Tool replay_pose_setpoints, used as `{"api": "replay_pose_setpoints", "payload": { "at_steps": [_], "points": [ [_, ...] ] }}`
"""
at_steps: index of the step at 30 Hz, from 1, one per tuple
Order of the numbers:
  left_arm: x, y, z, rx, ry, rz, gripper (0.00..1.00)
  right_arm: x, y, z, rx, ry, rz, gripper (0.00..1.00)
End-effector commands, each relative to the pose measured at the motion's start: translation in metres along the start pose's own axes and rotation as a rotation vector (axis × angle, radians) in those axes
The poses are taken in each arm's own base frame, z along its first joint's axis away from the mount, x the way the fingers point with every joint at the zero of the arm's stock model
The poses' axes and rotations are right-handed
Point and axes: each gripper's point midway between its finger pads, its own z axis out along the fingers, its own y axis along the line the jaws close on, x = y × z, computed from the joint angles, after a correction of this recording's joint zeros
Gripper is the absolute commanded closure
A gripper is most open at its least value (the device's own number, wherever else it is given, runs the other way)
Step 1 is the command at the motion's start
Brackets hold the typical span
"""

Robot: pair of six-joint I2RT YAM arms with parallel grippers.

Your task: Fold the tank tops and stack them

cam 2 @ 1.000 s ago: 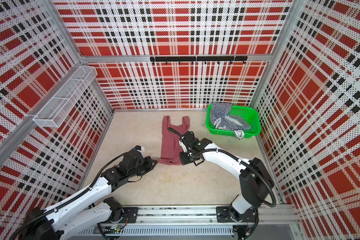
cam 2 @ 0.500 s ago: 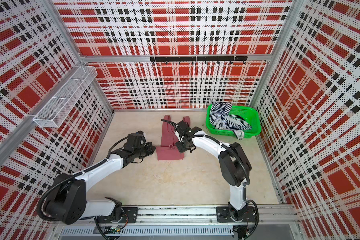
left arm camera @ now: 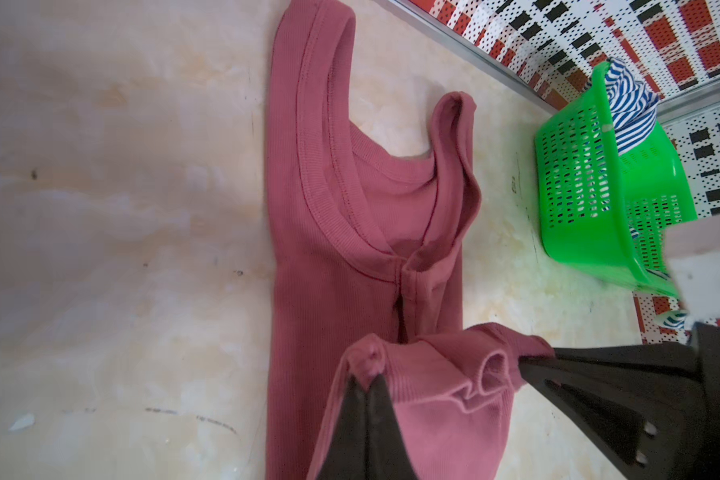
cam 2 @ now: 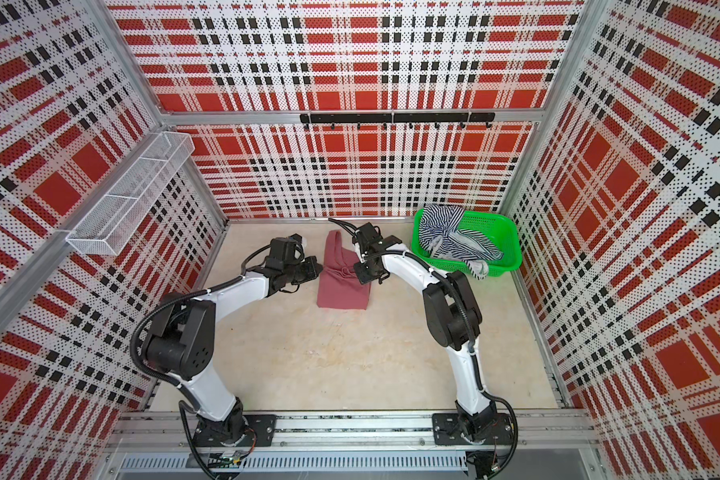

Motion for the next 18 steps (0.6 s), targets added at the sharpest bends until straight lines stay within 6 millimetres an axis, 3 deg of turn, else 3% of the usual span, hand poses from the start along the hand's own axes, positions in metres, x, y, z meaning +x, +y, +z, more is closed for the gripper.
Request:
{"api": "replay_pose_setpoints", "payload": {
  "at_steps": [1,3,5,6,7,9,11,13,15,18],
  "points": [
    [-0.013,0.001,0.018,0.036,-0.006,0.020,1.00,-0.002,-0.007,0.015,-0.027,0.026,-0.001,1.00],
    [-0.023,0.001,0.027,0.051,-0.013,0.028,0.93,-0.015,-0.018,0.017,-0.031,-0.014,0.043,0.88],
    [-0.041,-0.007,0.035,0.075,-0.035,0.062,0.70,-0.041,-0.028,0.008,-0.080,-0.102,0.086,0.70],
    [-0.059,0.003,0.032,0.058,-0.061,0.054,0.62,-0.052,-0.033,0.000,-0.095,-0.146,0.099,0.65],
    [-0.071,0.001,0.028,0.051,-0.069,0.068,0.54,-0.064,-0.038,-0.012,-0.101,-0.190,0.110,0.59],
    [-0.090,-0.003,0.015,0.029,-0.107,0.092,0.43,-0.077,-0.048,-0.036,-0.077,-0.249,0.103,0.54],
    [-0.098,-0.002,-0.002,-0.010,-0.139,0.102,0.41,-0.077,-0.060,-0.058,-0.014,-0.277,0.089,0.54],
    [-0.086,0.001,-0.014,-0.032,-0.139,0.087,0.41,-0.064,-0.066,-0.069,0.030,-0.272,0.092,0.54],
    [-0.060,-0.002,-0.015,-0.021,-0.119,0.069,0.43,-0.047,-0.063,-0.072,0.017,-0.266,0.121,0.57],
    [-0.007,-0.024,-0.004,0.018,-0.047,0.071,0.46,-0.021,-0.036,-0.060,-0.102,-0.250,0.177,0.66]
  ]
}}
